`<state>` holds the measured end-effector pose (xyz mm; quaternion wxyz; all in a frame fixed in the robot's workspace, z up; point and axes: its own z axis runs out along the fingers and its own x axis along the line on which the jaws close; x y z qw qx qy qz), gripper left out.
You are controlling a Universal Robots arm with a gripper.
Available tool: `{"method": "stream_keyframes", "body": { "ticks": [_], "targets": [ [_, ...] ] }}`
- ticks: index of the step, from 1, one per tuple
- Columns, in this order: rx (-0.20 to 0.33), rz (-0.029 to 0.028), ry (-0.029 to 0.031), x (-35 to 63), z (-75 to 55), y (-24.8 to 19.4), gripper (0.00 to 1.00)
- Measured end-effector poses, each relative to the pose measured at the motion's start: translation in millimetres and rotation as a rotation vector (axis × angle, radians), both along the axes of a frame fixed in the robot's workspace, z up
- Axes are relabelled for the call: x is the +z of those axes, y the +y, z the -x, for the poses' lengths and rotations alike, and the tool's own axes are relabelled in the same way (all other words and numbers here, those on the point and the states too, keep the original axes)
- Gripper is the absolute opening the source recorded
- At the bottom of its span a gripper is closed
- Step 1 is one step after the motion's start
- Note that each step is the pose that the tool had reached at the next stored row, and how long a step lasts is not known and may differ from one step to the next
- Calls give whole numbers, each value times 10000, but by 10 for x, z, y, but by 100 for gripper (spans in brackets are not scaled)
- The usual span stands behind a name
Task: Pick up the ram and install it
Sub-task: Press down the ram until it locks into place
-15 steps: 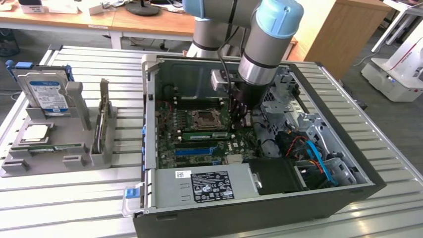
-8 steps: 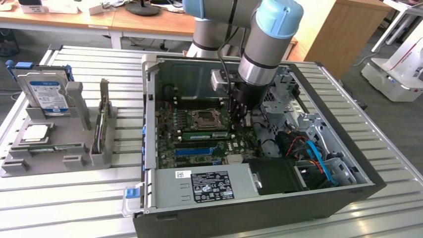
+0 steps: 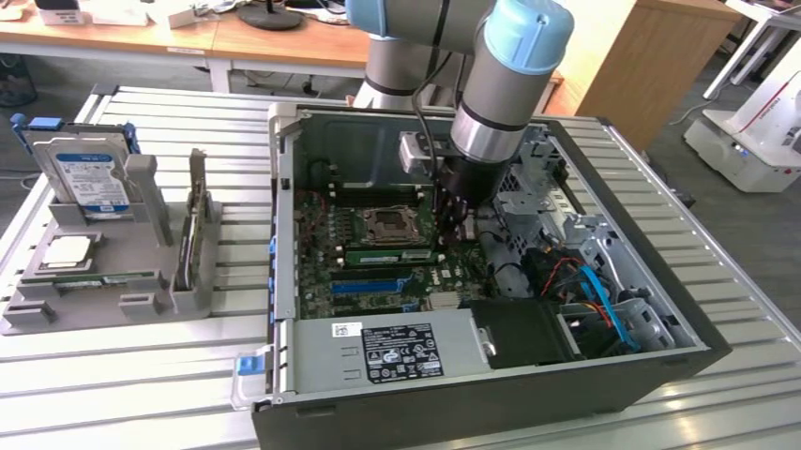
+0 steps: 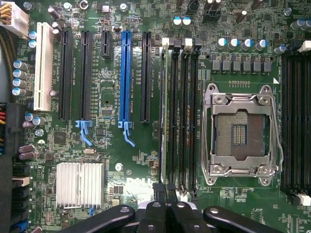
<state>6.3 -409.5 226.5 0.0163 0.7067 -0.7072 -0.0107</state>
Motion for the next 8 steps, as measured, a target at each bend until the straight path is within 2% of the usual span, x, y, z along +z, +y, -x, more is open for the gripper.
{"method": "stream_keyframes", "body": {
  "ticks": [8],
  "targets": [
    [0,1,0,-12,0,0,11]
  ]
}}
